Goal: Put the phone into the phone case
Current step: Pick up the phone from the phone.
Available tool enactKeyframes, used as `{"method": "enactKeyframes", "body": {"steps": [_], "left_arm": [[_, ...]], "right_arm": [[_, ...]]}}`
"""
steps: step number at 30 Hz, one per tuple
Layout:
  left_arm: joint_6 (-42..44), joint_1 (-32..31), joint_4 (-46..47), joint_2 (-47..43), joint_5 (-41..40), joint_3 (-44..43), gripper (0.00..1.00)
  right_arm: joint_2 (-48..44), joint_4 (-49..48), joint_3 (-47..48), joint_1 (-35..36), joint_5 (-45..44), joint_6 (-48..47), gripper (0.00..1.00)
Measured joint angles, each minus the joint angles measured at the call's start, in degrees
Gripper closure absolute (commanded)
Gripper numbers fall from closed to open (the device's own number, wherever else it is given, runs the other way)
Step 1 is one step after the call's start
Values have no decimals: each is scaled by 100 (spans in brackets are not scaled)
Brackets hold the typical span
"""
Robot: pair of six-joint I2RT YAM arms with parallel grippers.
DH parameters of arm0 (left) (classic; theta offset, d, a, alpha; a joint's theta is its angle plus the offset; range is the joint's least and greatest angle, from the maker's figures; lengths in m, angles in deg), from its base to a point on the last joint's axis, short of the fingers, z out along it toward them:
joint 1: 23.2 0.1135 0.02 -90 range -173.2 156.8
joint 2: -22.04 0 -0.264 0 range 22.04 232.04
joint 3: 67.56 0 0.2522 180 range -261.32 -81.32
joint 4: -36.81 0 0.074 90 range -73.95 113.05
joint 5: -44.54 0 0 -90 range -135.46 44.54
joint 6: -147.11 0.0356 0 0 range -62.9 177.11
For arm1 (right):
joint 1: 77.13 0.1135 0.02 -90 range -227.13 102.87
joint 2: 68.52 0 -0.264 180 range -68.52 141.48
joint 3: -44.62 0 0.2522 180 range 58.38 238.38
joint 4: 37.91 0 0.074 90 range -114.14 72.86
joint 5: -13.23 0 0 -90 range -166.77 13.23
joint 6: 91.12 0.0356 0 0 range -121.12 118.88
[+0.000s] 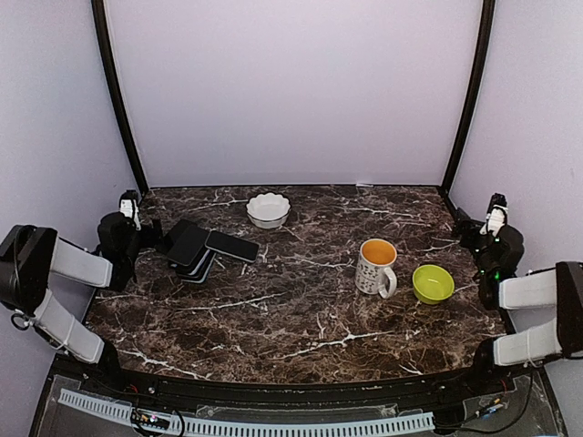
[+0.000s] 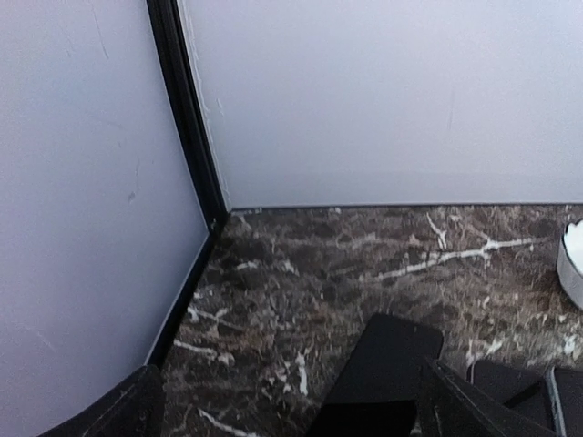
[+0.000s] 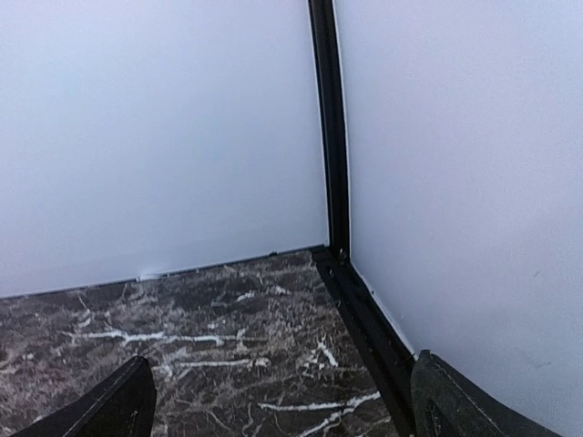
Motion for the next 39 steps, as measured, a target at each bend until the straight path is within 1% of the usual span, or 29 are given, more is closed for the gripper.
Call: {"method": "enactKeyframes", "body": {"steps": [2, 3, 5, 6, 7, 8, 9, 10, 11, 13, 14, 15, 16, 18, 20, 22, 25, 28, 30, 35, 39], "left_arm": [[0, 0, -555, -289, -22, -439, 6], [-15, 0, -839, -442, -4, -656, 10], [-94, 0, -1462, -682, 103, -1095, 13], [-142, 0, -1722, -732, 181, -1281, 15], [-221, 0, -2107, -752, 310, -1545, 18], [-284, 0, -2603, -717, 483, -1908, 20], [-345, 0, -2927, -647, 614, -2181, 22], [-415, 0, -3379, -529, 791, -2544, 23], [-470, 0, -3805, -387, 960, -2916, 21], [-573, 0, -4673, -46, 1425, -3613, 12], [-599, 0, -4975, 96, 1650, -3842, 6], [-675, 0, -5390, 271, 1996, -4109, 4], [-715, 0, -5619, 372, 2186, -4214, 2], [-887, -2, -6144, 531, 2643, -4273, 1], [-994, -39, -6553, 623, 2903, -4269, 1], [-957, -157, -6867, 684, 2964, -4269, 1], [-693, -743, -7285, 719, 2673, -4332, 3], [-636, -1226, -7554, 793, 2551, -4533, 6], [-660, -1255, -7624, 793, 2459, -4544, 7], [-706, -1097, -7674, 796, 2225, -4430, 12], [-527, -1204, -7755, 813, 2192, -4435, 12]], "right_arm": [[-544, 365, 74, -2, 35, 109, 3], [-796, 634, 155, -4, 107, 164, 4], [-1145, 1303, 455, -4, 332, 275, 7], [-1235, 1609, 627, -4, 457, 323, 10], [-1314, 2050, 883, -4, 599, 378, 13], [-1366, 2470, 1165, -2, 763, 431, 16], [-1401, 2830, 1421, 2, 918, 494, 18], [-1425, 3152, 1655, 11, 1054, 540, 18], [-1458, 3515, 1908, 31, 1200, 638, 19], [-1504, 4087, 2256, 103, 1390, 706, 19], [-1515, 4310, 2376, 153, 1429, 741, 19], [-1517, 4677, 2549, 251, 1447, 778, 19], [-1517, 4946, 2664, 358, 1453, 796, 19], [-1517, 5462, 2855, 605, 1427, 824, 18], [-1497, 6015, 3051, 848, 1381, 852, 18], [-1471, 6485, 3246, 1045, 1327, 879, 18], [-1440, 7099, 3528, 1325, 1209, 944, 20], [-1449, 7479, 3689, 1543, 1091, 1088, 21], [-1467, 7641, 3722, 1674, 1040, 1158, 21], [-1484, 7906, 3724, 1915, 903, 1309, 21], [-1410, 7989, 3724, 2028, 807, 1384, 21]]}}
